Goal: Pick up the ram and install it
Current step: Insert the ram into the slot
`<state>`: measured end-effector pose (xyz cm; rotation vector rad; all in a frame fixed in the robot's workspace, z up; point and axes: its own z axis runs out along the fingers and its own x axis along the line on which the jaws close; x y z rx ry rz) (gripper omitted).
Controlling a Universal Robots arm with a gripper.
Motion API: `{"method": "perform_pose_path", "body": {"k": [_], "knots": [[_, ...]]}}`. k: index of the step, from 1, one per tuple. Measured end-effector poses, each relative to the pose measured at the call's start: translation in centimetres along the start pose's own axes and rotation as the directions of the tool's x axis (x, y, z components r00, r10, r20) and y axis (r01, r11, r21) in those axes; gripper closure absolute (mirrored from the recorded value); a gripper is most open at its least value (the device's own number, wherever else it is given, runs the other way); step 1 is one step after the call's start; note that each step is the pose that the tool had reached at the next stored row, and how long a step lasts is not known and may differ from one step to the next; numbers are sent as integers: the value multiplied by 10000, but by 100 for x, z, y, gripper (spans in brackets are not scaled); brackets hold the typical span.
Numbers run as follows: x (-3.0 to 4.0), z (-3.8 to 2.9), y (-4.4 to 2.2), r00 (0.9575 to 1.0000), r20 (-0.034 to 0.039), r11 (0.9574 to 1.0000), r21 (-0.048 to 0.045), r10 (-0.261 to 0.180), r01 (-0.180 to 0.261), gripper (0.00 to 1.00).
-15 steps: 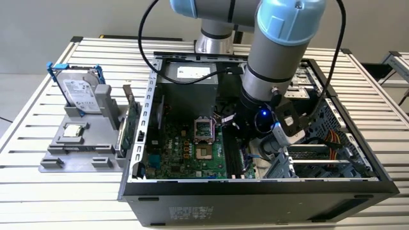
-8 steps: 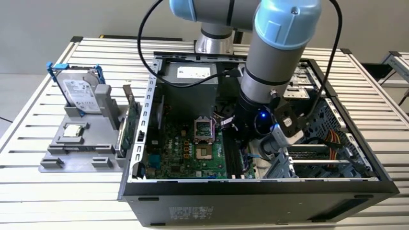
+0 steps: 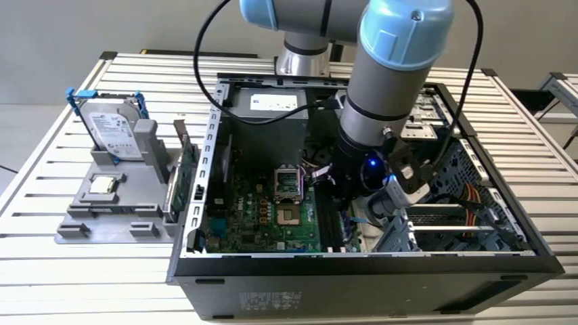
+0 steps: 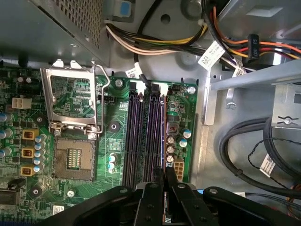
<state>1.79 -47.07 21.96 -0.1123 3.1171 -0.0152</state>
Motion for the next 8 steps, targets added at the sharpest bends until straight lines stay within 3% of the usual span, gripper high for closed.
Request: {"method": "perform_pose_path", "body": {"k": [8], "knots": [[-9, 0, -17, 10000, 0, 10000, 0, 1, -1, 100]]}}
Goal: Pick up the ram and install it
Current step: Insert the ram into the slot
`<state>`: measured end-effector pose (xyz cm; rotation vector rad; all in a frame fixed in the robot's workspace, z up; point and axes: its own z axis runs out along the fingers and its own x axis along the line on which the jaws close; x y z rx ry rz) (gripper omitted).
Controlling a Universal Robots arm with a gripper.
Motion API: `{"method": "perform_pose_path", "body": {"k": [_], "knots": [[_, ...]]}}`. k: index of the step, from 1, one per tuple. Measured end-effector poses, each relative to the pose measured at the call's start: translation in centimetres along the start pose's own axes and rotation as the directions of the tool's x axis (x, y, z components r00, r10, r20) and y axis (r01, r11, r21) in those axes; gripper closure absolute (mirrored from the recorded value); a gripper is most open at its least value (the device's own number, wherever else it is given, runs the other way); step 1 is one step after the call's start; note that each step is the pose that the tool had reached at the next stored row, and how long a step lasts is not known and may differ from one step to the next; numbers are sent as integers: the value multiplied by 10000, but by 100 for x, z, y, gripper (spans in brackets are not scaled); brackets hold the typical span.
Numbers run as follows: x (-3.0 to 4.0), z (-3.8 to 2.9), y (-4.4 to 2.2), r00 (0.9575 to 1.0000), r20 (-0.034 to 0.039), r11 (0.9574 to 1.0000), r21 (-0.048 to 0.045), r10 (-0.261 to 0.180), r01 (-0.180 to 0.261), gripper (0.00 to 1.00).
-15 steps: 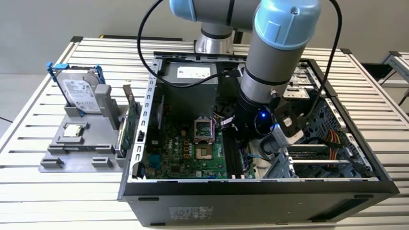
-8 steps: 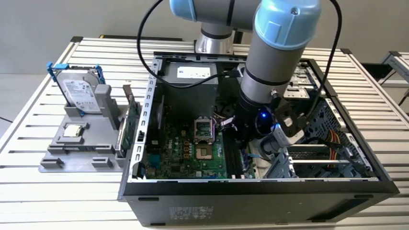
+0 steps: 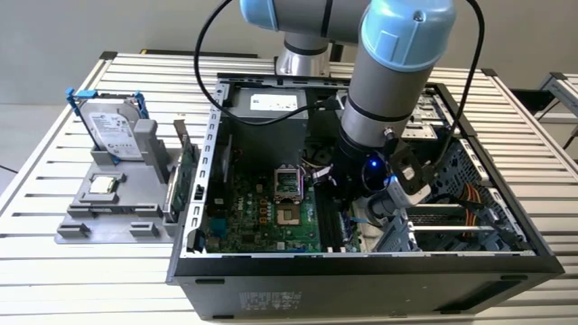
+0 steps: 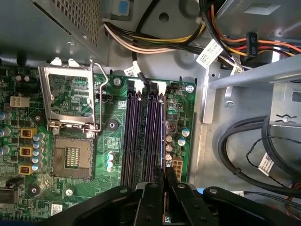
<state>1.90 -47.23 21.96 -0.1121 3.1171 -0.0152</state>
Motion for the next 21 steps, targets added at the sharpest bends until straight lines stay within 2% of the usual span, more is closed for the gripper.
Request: {"method": "perform_pose_path", "body": {"k": [21], "knots": [[16, 33, 1, 10000, 0, 10000, 0, 16, -16, 100]]}}
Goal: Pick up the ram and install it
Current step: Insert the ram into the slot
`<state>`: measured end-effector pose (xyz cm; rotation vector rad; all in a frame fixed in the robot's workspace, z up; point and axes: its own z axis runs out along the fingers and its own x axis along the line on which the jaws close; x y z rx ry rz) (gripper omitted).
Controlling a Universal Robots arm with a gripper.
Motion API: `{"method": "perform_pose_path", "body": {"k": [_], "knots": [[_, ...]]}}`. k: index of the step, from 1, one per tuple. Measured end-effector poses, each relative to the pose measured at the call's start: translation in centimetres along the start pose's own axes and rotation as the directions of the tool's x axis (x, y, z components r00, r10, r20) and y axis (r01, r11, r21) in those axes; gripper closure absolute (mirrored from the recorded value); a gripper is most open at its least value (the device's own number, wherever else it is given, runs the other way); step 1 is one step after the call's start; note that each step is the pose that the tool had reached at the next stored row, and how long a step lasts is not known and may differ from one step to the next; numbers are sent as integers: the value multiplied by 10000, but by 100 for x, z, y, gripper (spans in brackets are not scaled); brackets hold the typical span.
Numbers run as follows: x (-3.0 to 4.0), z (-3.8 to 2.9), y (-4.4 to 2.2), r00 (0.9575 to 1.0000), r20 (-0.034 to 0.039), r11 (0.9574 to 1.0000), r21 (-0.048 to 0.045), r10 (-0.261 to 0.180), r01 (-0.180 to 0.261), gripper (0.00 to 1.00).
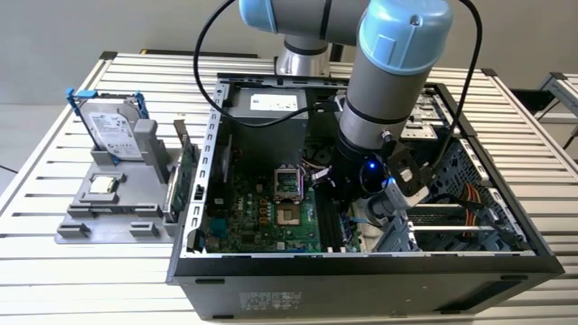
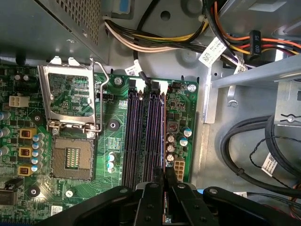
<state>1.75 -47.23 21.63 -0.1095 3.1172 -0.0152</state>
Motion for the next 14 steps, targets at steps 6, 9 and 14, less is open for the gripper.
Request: {"method": "perform_pose_path", "body": {"k": [6, 9, 14], "knots": [[0, 1, 0, 10000, 0, 10000, 0, 1, -1, 100], [0, -1, 0, 10000, 0, 10000, -1, 61, -61, 100], [0, -28, 0, 9999, -3, 9999, 2, 132, -132, 100]]}}
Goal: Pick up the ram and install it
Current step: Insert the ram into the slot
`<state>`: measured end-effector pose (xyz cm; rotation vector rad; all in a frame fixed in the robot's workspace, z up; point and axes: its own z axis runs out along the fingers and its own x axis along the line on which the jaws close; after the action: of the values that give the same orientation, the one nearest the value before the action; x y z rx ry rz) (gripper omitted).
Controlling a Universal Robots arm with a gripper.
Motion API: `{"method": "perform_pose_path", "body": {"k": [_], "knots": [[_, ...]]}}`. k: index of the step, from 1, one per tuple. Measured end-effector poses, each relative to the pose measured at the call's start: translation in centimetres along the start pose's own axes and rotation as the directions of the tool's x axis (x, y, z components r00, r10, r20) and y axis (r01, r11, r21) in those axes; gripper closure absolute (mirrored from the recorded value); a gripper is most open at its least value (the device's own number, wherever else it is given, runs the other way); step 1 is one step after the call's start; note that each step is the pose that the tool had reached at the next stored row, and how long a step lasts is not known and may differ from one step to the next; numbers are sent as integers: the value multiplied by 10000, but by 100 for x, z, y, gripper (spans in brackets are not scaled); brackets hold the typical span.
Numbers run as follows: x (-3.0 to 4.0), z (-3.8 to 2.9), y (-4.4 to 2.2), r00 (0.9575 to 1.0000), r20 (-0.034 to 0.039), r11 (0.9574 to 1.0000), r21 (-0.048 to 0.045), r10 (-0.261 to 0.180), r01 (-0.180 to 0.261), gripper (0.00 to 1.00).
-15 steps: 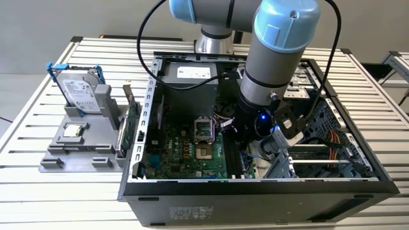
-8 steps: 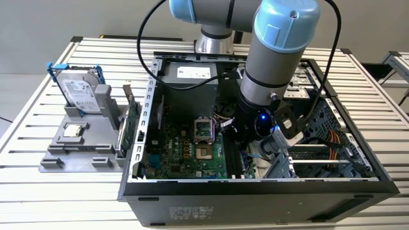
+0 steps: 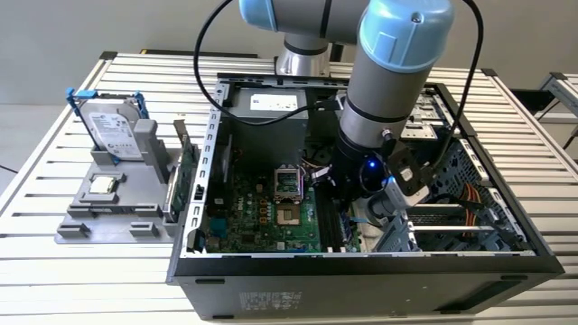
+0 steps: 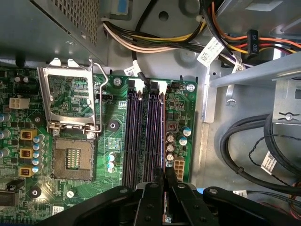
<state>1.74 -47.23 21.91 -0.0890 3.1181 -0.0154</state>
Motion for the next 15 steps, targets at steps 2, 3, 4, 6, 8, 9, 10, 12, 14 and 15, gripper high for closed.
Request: {"method": "perform_pose_path", "body": {"k": [2, 3, 4, 6, 8, 9, 10, 12, 14, 15], "knots": [[1, -12, 0, 10000, -1, 10000, -2, 5, -5, 100], [4, -12, 1, 10000, 0, 10000, -3, 8, -8, 100], [8, -11, 1, 10000, 1, 10000, -4, 13, -13, 100], [17, -13, 1, 10000, 0, 10000, -1, 22, -22, 100], [30, -14, 1, 10000, -1, 10000, 1, 39, -39, 100], [36, -14, 2, 10000, -1, 10000, 1, 50, -50, 100], [41, -14, 2, 10000, -1, 10000, 1, 59, -59, 100], [49, -14, 3, 10000, -1, 10000, 2, 85, -85, 100], [52, -14, 3, 9999, -1, 9999, 2, 116, -116, 100], [53, -14, 3, 9999, -2, 9999, 3, 134, -134, 100]]}}
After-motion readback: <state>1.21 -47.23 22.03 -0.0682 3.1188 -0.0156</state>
